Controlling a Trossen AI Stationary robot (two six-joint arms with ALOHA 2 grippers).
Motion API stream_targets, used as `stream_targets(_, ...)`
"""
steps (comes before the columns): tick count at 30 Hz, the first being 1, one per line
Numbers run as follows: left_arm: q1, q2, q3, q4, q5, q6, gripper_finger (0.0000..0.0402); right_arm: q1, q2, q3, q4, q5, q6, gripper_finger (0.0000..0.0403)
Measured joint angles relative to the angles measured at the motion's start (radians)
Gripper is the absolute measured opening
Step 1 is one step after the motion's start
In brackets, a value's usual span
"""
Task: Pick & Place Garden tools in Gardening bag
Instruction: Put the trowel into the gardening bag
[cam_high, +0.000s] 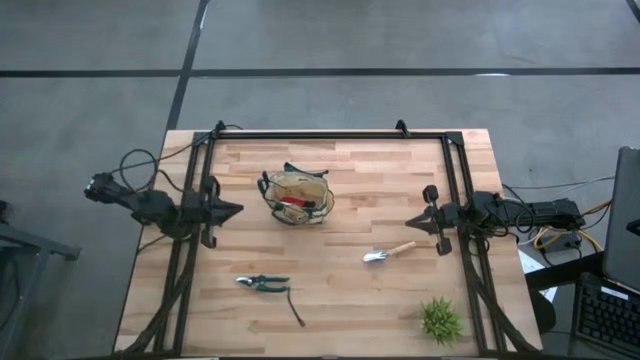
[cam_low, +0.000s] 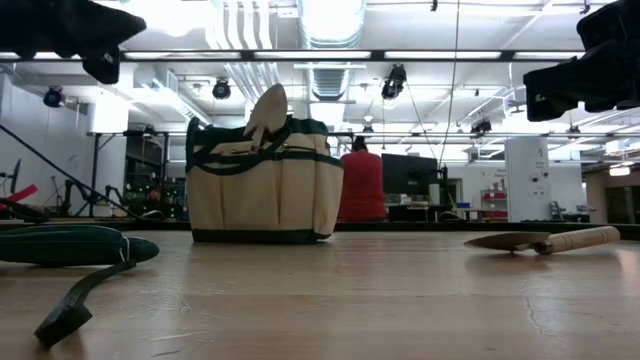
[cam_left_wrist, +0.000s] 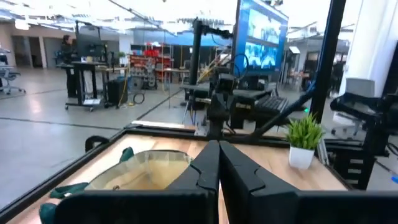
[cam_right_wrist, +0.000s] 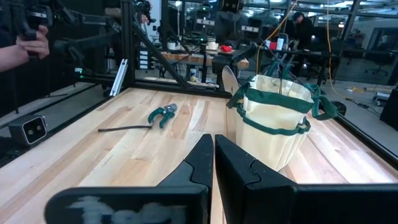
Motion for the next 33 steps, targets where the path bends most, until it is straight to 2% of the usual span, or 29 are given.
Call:
stream_targets(15, 0.0, -0.157, -0.19, 0.033, 0.037, -0.018, 0.0012, 0.0, 0.0, 0.0, 0.0, 0.0, 0.0, 0.0008)
stream_targets(33, 0.0, -0.17, -0.194, 0.044, 0.058, -0.041, 0.0012, 0.0, 0.0, 0.0, 0.0, 0.0, 0.0, 0.0008)
